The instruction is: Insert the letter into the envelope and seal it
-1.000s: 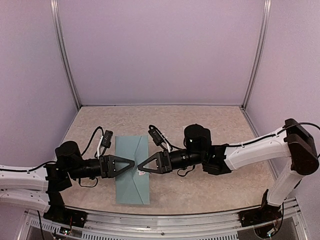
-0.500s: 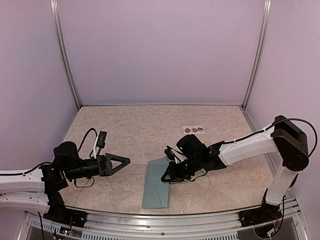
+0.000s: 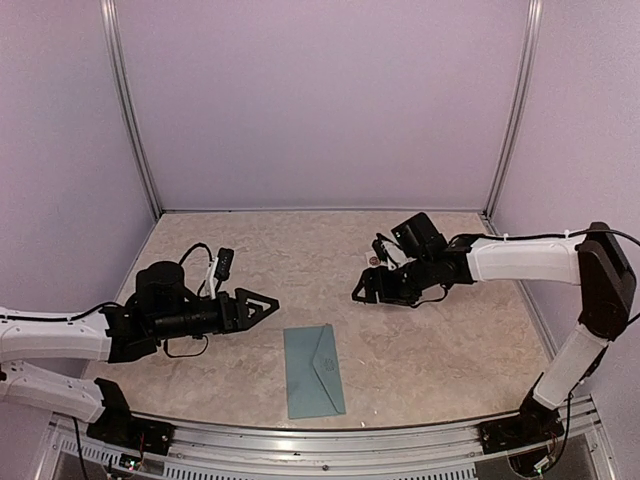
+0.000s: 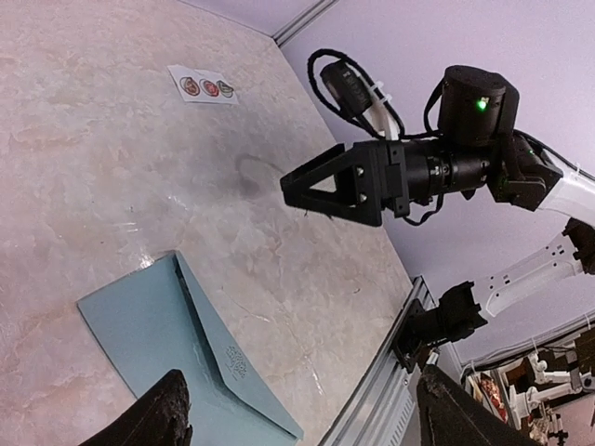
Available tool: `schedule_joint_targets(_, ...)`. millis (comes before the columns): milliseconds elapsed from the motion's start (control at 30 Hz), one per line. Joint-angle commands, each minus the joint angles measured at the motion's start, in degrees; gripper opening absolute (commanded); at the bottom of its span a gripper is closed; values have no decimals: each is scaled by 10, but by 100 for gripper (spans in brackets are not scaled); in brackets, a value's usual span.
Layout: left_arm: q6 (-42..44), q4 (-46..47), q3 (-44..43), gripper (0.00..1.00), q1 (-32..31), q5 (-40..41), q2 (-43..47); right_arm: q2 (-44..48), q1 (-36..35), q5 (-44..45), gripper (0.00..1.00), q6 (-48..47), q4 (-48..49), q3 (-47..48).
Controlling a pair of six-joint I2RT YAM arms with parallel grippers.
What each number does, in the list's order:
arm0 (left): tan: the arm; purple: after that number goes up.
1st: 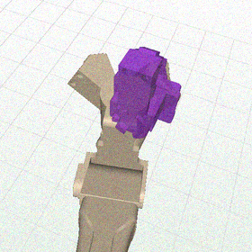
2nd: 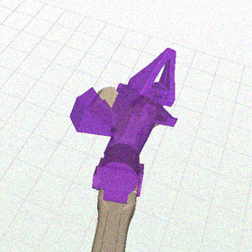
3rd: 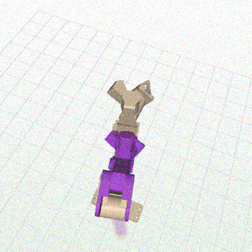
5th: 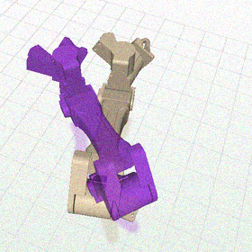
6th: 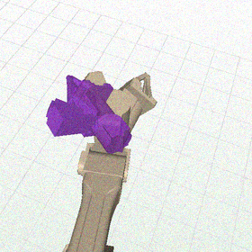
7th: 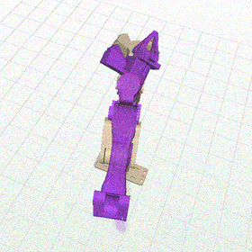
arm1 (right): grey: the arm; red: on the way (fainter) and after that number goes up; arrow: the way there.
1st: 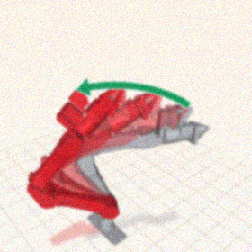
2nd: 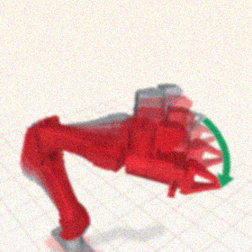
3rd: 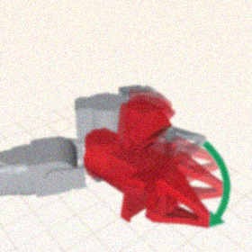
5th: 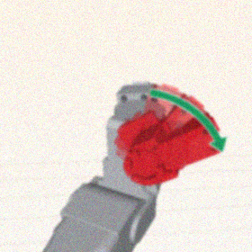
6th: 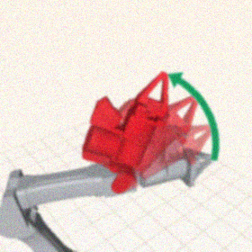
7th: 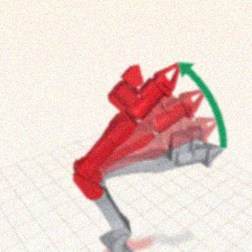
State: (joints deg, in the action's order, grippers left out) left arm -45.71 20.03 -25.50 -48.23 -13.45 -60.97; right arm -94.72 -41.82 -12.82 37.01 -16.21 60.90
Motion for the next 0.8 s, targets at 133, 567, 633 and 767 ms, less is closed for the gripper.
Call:
schedule_joint_targets(133, 17, 17, -43, 80, 25, 3, -57, -100, 113, 26, 77, -129, -17, 141)
schedule_joint_targets(567, 4, 27, -49, 80, 57, -16, -102, -304, 171, 3, 75, -181, -25, 351)
schedule_joint_targets(633, 4, 27, -49, 80, 60, -19, -105, -325, 172, -2, 75, -186, -23, 367)
schedule_joint_targets(767, 2, 28, -47, 80, 63, -22, -107, -360, 174, -12, 76, -203, -24, 404)
